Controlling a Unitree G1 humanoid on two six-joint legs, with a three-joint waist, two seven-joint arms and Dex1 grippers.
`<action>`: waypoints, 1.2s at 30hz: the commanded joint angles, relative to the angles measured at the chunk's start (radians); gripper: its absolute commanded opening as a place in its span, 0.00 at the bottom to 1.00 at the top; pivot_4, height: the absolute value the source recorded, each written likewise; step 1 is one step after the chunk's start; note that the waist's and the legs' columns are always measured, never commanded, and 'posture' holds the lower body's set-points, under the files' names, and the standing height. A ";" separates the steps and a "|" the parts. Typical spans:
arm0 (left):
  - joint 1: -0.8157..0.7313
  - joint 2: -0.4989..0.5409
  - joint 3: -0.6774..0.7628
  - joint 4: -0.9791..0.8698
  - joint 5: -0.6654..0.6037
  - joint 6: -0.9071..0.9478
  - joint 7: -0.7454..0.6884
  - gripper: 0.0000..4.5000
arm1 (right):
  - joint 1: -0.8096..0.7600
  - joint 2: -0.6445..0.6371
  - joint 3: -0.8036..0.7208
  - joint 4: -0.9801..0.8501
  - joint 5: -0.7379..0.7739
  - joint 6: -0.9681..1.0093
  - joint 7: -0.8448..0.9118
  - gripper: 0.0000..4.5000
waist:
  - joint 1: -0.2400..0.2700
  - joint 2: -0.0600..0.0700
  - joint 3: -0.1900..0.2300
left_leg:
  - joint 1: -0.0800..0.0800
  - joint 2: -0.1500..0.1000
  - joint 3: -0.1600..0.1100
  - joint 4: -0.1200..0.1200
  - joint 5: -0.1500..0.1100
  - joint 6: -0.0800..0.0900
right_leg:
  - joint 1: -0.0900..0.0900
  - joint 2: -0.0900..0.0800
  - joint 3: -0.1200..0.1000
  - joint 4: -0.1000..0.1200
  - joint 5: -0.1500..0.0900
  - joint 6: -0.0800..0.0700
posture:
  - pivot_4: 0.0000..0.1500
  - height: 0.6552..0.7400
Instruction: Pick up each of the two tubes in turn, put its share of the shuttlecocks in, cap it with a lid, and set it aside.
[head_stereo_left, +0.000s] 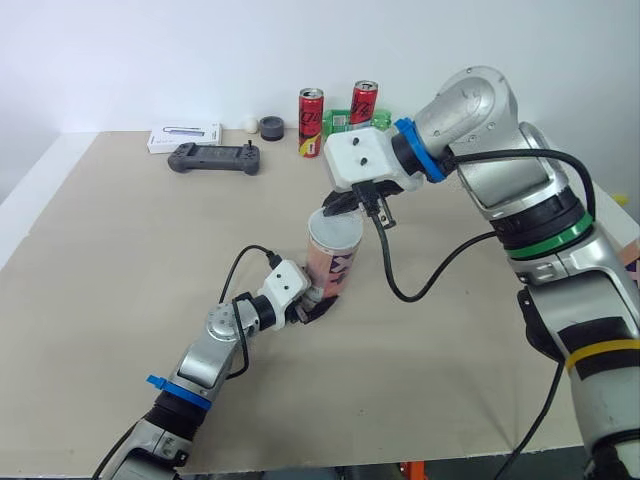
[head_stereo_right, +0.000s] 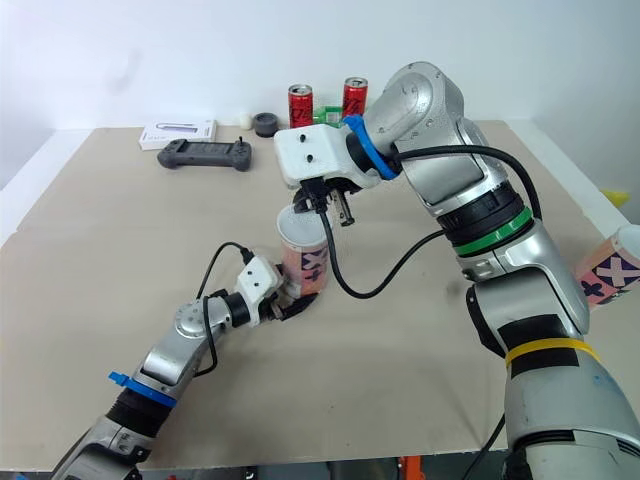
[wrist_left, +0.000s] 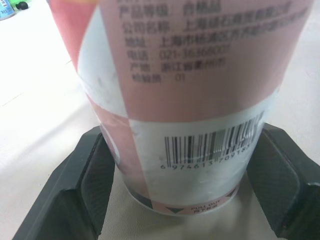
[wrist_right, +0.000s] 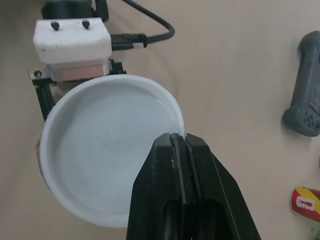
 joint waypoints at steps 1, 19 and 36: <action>0.026 0.004 -0.008 0.046 0.033 0.029 0.020 0.80 | 0.009 0.003 0.010 0.004 -0.027 -0.017 0.012 0.01 | 0.000 0.000 0.000 | 0.000 0.000 0.000 0.000 0.000 0.000 | 0.000 0.000 0.000 0.000 0.000 0.000 | 1.00 1.00; 0.020 0.005 -0.006 0.056 0.032 0.026 0.019 0.80 | 0.030 0.020 -0.005 0.011 -0.038 -0.095 0.009 0.32 | 0.000 0.000 0.000 | 0.001 0.000 0.000 0.000 0.000 0.000 | 0.001 0.000 0.000 0.000 0.000 0.000 | 1.00 1.00; 0.019 0.007 -0.004 0.056 0.032 0.023 0.019 0.80 | -0.042 0.033 -0.155 -0.033 0.126 0.050 0.037 0.72 | 0.000 0.000 0.000 | 0.000 0.000 0.000 -0.001 0.000 0.000 | 0.000 0.000 0.000 0.000 0.000 0.000 | 1.00 1.00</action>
